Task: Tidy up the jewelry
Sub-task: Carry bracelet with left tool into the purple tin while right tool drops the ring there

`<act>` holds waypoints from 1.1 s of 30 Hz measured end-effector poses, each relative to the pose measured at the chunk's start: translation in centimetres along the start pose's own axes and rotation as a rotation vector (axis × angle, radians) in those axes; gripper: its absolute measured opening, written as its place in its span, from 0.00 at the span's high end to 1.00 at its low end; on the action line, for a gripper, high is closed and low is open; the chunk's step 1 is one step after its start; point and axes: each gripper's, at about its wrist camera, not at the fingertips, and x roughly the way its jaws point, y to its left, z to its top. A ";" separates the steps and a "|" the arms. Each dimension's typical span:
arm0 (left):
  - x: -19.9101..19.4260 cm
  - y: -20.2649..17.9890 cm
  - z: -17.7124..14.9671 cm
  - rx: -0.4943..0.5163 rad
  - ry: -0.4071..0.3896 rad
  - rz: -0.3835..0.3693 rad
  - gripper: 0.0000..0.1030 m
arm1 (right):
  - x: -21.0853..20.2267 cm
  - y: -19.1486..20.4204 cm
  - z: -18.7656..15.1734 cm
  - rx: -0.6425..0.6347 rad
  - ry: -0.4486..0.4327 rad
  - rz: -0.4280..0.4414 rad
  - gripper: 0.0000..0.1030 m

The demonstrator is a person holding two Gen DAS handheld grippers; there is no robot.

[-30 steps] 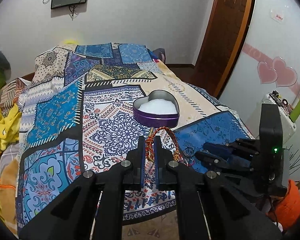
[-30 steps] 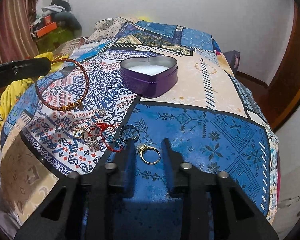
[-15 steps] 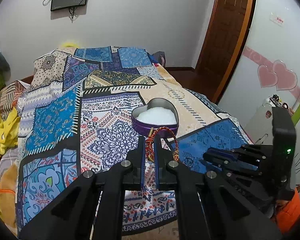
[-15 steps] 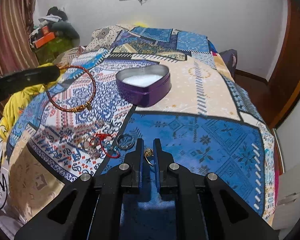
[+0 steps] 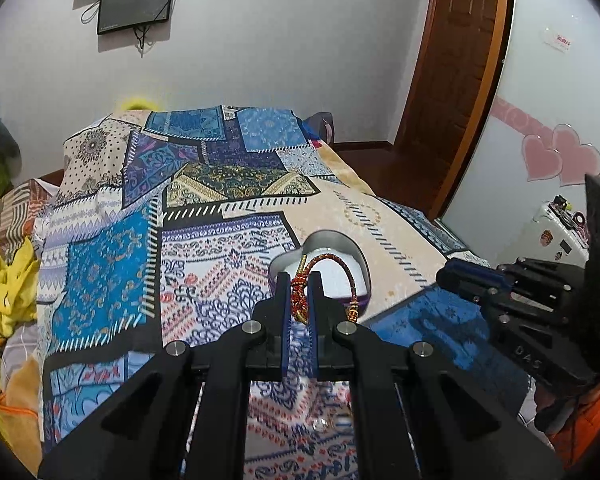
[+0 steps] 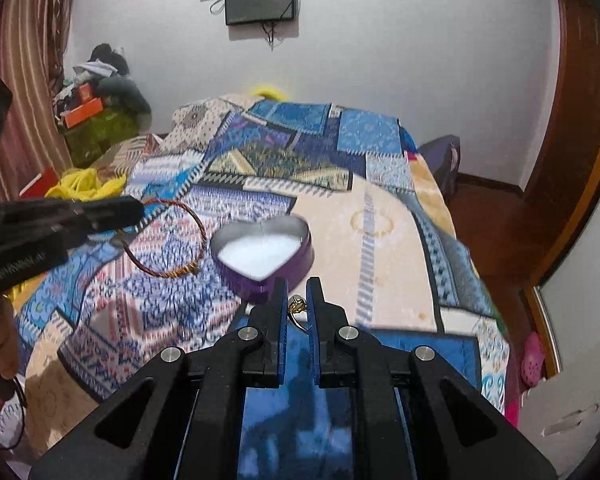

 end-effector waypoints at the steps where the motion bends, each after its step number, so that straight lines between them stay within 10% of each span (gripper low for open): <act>1: 0.2 0.0 0.2 0.001 -0.001 0.001 0.94 | 0.1 0.0 0.3 -0.001 -0.006 0.003 0.92; 33: 9.7 1.7 2.1 -0.011 0.128 -0.044 0.94 | 8.2 0.1 3.2 -0.037 0.119 0.157 0.92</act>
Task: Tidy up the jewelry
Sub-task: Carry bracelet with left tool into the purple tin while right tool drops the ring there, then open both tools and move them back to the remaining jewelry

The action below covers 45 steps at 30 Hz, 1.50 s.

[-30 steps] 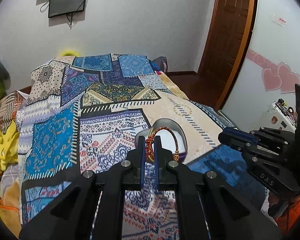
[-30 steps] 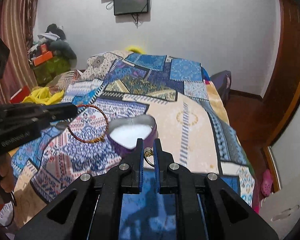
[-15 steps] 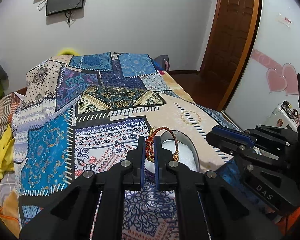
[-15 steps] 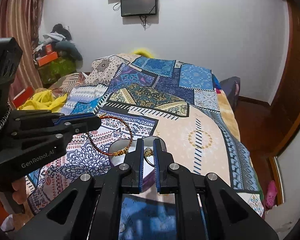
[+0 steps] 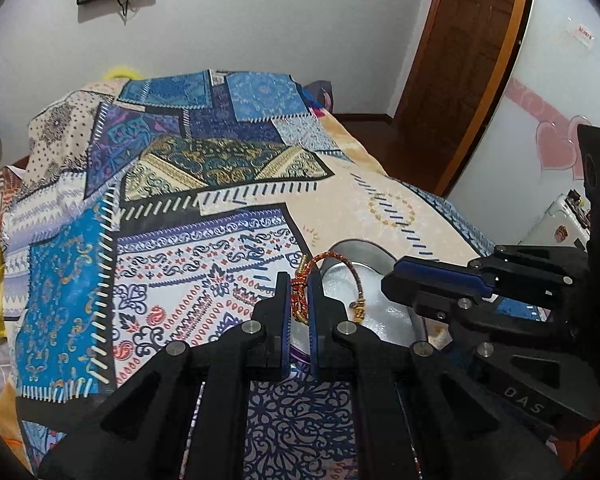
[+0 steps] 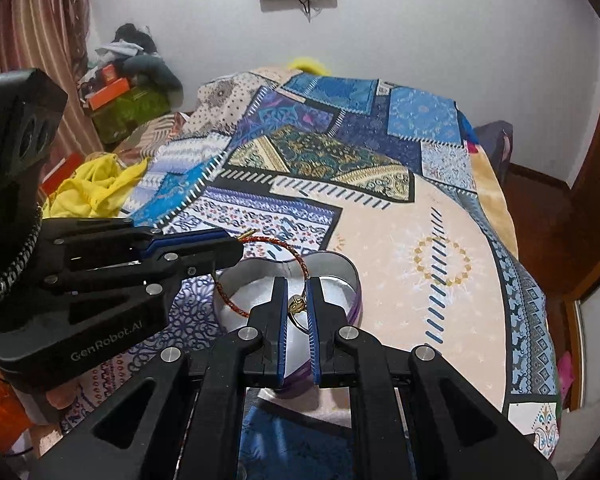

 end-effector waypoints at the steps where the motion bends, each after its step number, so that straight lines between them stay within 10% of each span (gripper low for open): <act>1: 0.1 0.0 0.0 0.001 0.004 -0.003 0.94 | 0.2 -0.1 0.0 0.001 0.007 0.002 0.92; 45: -9.6 -2.5 -6.1 0.030 0.012 0.063 0.66 | -8.2 3.8 -3.7 0.003 -0.048 -0.033 0.80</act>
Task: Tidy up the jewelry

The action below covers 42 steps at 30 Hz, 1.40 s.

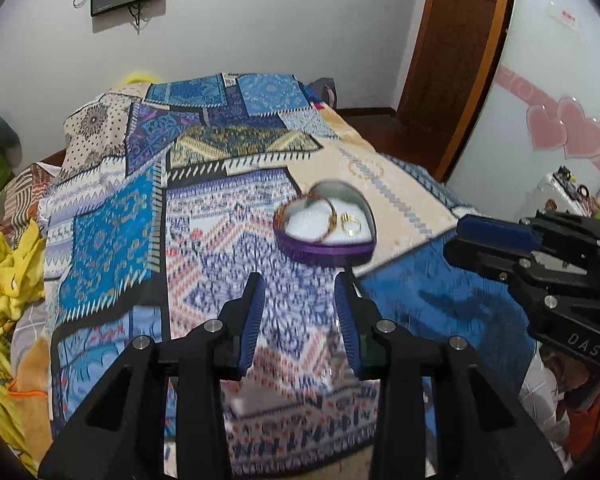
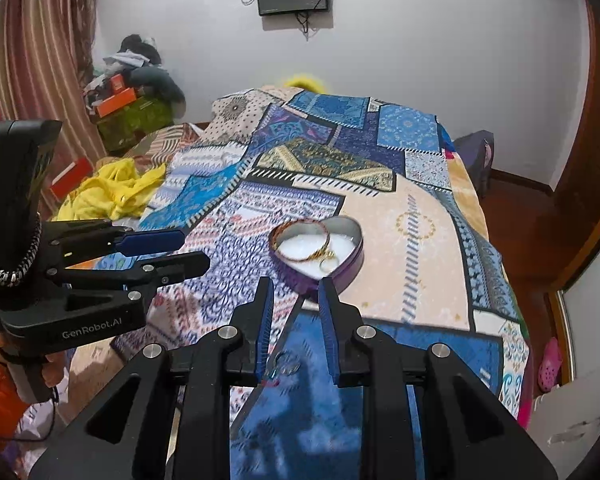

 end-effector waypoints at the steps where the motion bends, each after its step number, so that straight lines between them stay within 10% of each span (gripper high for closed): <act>1: 0.0 -0.1 -0.3 0.001 0.009 -0.003 0.66 | -0.1 0.1 -0.3 -0.002 0.004 0.001 0.80; 26: -0.1 0.0 -6.6 -0.032 0.097 -0.069 0.70 | 3.6 2.7 -5.7 0.054 0.154 0.152 0.80; 42: 1.6 0.6 -6.3 -0.025 0.141 -0.100 0.73 | 5.3 3.1 -5.9 -0.016 0.150 0.083 0.86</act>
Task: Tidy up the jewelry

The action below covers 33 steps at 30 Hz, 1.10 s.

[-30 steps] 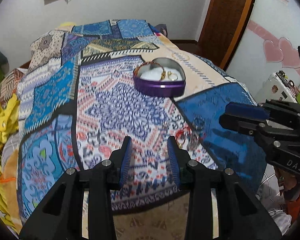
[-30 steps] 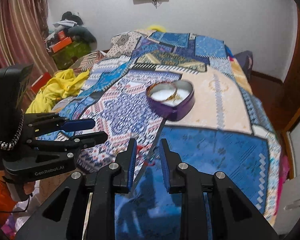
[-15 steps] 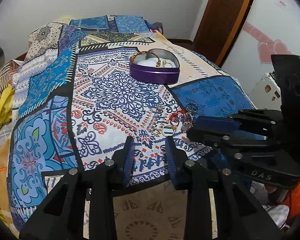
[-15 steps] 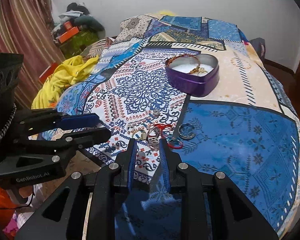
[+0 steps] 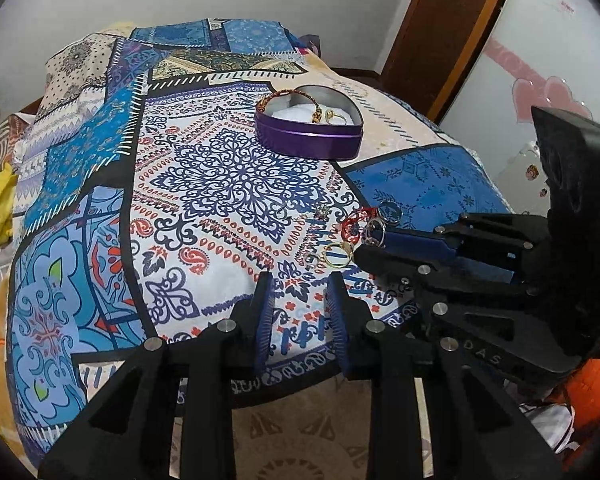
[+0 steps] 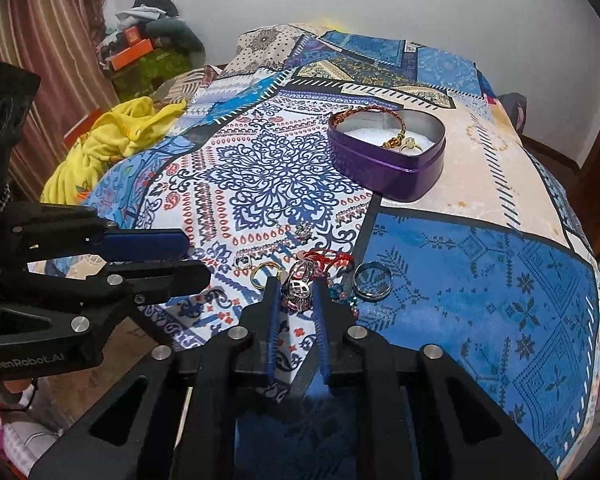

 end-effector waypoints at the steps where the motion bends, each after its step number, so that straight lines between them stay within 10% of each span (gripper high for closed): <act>1: 0.2 -0.1 0.0 0.004 0.003 0.002 0.73 | -0.1 -0.1 0.0 0.002 -0.003 0.000 0.87; 33: 3.3 -1.4 2.0 0.111 0.006 0.068 1.00 | -4.1 -3.2 0.8 0.093 -0.116 -0.044 0.86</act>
